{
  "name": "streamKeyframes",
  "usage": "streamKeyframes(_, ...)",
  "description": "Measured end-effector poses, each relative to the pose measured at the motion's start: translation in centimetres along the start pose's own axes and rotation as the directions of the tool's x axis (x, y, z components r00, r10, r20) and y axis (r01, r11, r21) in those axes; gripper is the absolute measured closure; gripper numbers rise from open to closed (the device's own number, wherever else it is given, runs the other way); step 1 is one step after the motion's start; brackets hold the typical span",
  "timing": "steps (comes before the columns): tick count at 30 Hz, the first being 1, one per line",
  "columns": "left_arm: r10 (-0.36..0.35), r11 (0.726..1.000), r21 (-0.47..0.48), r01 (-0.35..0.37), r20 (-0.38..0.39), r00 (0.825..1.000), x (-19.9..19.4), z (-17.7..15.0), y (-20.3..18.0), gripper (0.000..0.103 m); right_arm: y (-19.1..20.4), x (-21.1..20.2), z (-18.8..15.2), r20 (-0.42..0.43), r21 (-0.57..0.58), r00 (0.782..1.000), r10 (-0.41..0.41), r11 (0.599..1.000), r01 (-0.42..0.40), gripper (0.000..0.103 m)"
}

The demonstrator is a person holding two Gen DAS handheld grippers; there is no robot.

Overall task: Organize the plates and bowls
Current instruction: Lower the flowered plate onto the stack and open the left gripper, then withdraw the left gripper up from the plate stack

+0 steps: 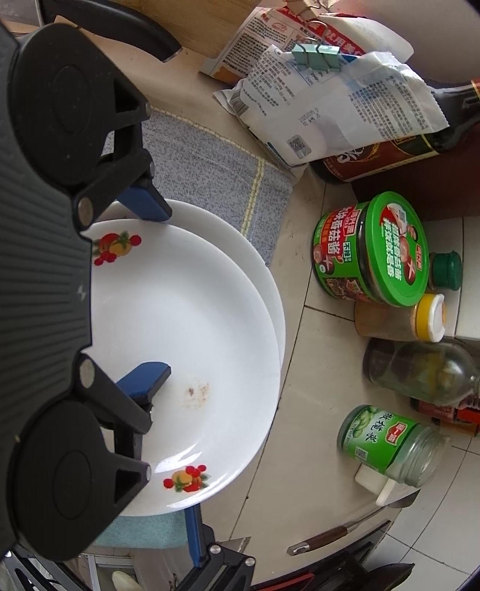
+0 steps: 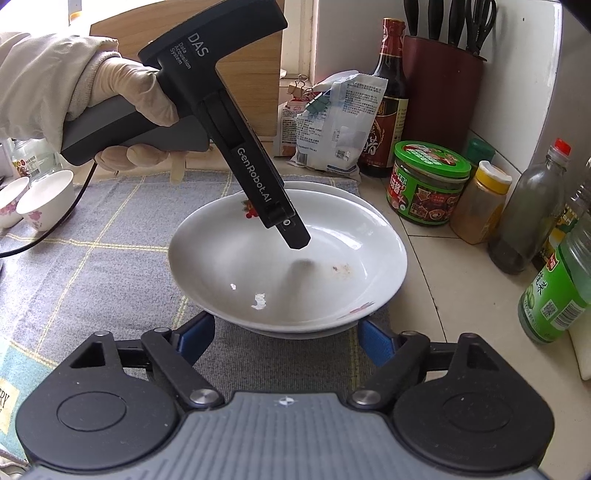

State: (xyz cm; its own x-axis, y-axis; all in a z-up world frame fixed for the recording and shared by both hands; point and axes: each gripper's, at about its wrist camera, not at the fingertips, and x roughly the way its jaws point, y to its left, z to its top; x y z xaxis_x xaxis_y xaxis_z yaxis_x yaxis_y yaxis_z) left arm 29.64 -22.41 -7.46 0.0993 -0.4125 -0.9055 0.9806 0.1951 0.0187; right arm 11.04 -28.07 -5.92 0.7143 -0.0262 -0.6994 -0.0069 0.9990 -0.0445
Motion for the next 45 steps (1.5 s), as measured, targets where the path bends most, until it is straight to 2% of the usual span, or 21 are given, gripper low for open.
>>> streamKeyframes(14,0.024,1.0,0.0,-0.024,0.011,1.0,-0.6,-0.3,0.0,0.02,0.0,0.3,0.0,-0.005,-0.004,1.0,-0.006,1.0,0.006,0.015)
streamKeyframes(17,0.023,1.0,0.004,-0.024,0.035,0.999,-1.2,-0.6,-0.1,0.014,-0.1,0.4,0.0,-0.005,-0.004,1.0,-0.012,1.0,0.012,0.013)
streamKeyframes(20,0.053,0.999,0.009,-0.054,0.063,0.997,-1.7,-0.9,-0.5,0.012,-0.3,0.2,0.1,0.01,0.004,1.0,-0.011,1.0,0.011,0.0)
streamKeyframes(25,0.096,0.995,0.003,-0.097,0.148,0.984,-3.4,-2.0,-1.4,0.01,-0.8,0.1,0.3,0.021,0.028,1.0,0.001,1.0,-0.002,0.0)
streamKeyframes(28,0.132,0.991,-0.027,-0.129,0.222,0.966,-4.9,-3.1,-2.2,0.004,-0.9,0.1,0.4,0.024,0.03,1.0,-0.004,1.0,0.003,0.0)
streamKeyframes(34,0.246,0.968,-0.14,-0.209,0.342,0.907,-8.3,-6.0,-3.8,0.002,-0.9,0.1,0.9,0.034,0.022,0.999,0.001,1.0,-0.001,0.0)
streamKeyframes(40,0.372,0.919,-0.276,-0.281,0.372,0.85,-11.1,-9.3,-6.2,0.001,-0.3,0.4,1.7,0.035,-0.018,0.999,0.035,0.999,-0.034,0.0)
streamKeyframes(45,0.461,0.856,-0.417,-0.305,0.349,0.816,-12.8,-12.7,-8.0,0.001,0.6,0.6,2.4,0.038,-0.066,0.996,0.077,0.995,-0.075,0.0)
